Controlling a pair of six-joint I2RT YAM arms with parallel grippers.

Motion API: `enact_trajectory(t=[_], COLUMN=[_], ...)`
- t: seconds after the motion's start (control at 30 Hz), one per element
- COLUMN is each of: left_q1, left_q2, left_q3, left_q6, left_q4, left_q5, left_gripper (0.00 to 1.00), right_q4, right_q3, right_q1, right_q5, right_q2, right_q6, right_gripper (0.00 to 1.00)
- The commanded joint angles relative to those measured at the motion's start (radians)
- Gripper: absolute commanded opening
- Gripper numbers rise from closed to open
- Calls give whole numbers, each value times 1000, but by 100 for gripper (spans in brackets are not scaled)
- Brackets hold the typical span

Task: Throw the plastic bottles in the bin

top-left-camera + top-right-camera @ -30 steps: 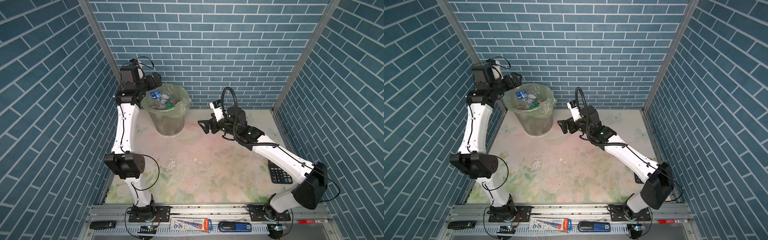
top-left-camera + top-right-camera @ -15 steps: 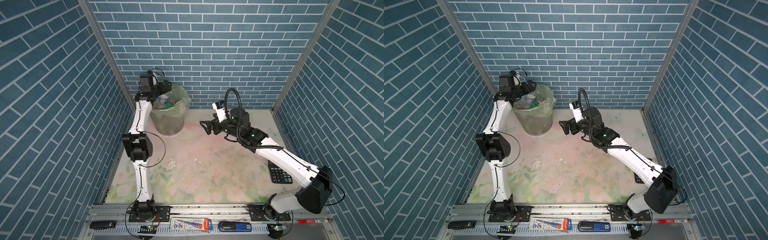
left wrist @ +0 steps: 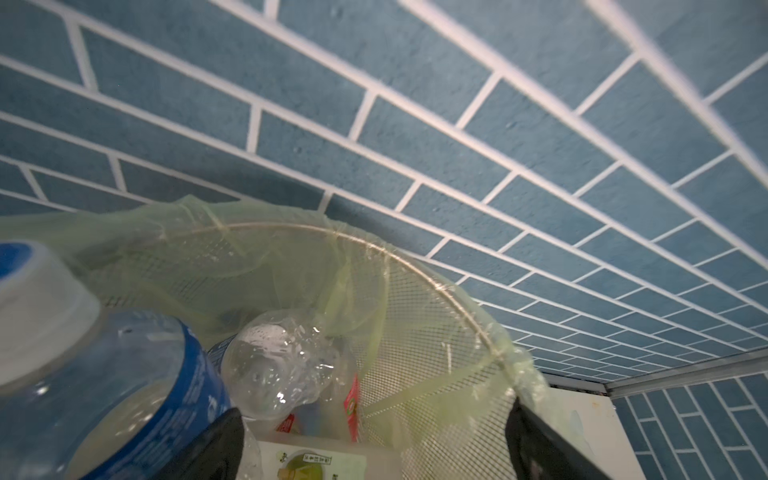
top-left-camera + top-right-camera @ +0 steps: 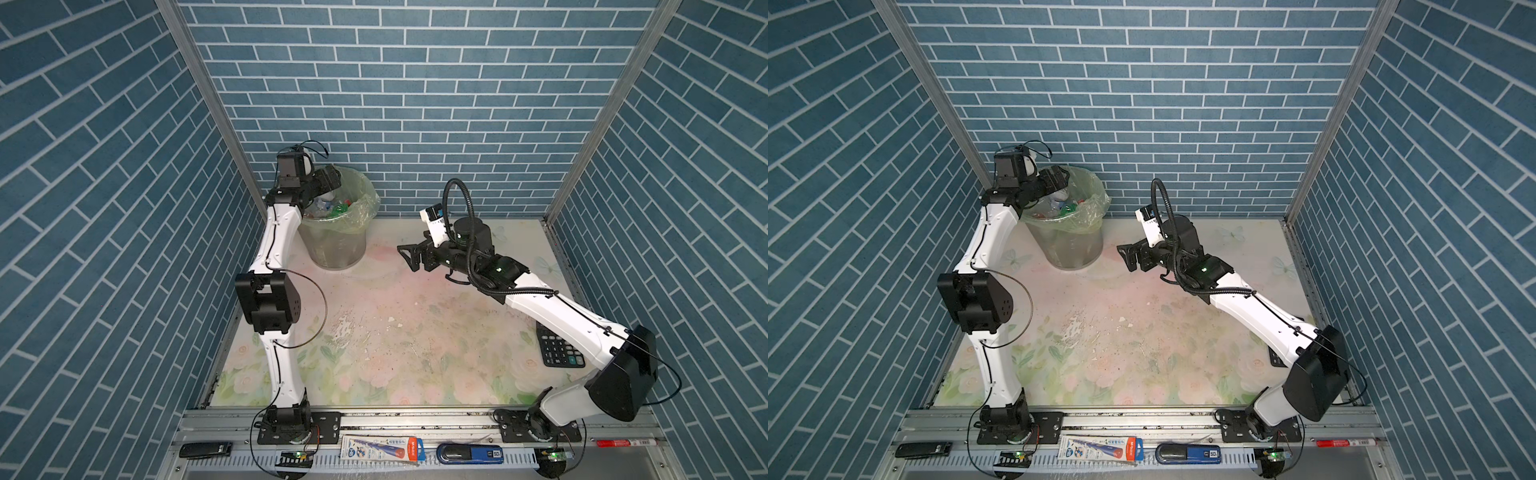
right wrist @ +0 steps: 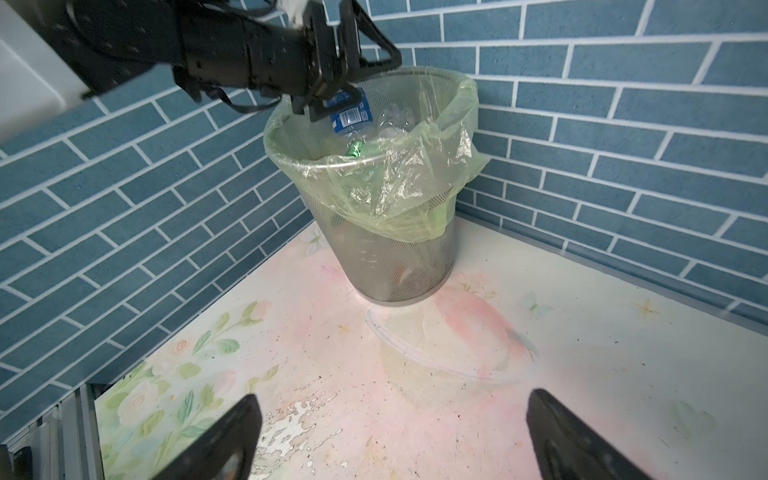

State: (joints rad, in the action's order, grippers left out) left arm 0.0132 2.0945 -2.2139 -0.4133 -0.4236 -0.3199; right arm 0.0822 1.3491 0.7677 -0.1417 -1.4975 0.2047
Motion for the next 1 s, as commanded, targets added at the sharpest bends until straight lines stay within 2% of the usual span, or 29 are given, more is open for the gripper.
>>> enact_trajectory(t=[0.0,0.07,0.23,0.33,0.5,0.6,0.87,0.97], left_q1=[4,6,48,92,137,143,140,125], left_q2=[-128,-177,-244,-260,-257,-223,-150,-154], left_q3=[14,37,83,150,245,242,251,275], left_q6=[-1,2,16,7,-14,-14,-42,-30], left_q4=[52,29,-96,-103,-60,-69,37,60], left_q5=[-43,10,229,255,228,223,44,25], left_gripper=[99,99,99,99,99,99,99,99], right_q4=[-25,-25,-27,-32,-42,-44,-42,-40], right_q3=[24,20,-2,-21,-47,-61,-81,-81], right_q1=[2,2,-1,-2,-7,-7,-15,-18], right_q5=[-8,-1,10,8,5,2,14,14], right_q2=[-8,-5,15,35,59,69,92,98], right_q6=[8,7,8,4,2,4,2,2], right_gripper=[99,99,99,99,99,99,99,99])
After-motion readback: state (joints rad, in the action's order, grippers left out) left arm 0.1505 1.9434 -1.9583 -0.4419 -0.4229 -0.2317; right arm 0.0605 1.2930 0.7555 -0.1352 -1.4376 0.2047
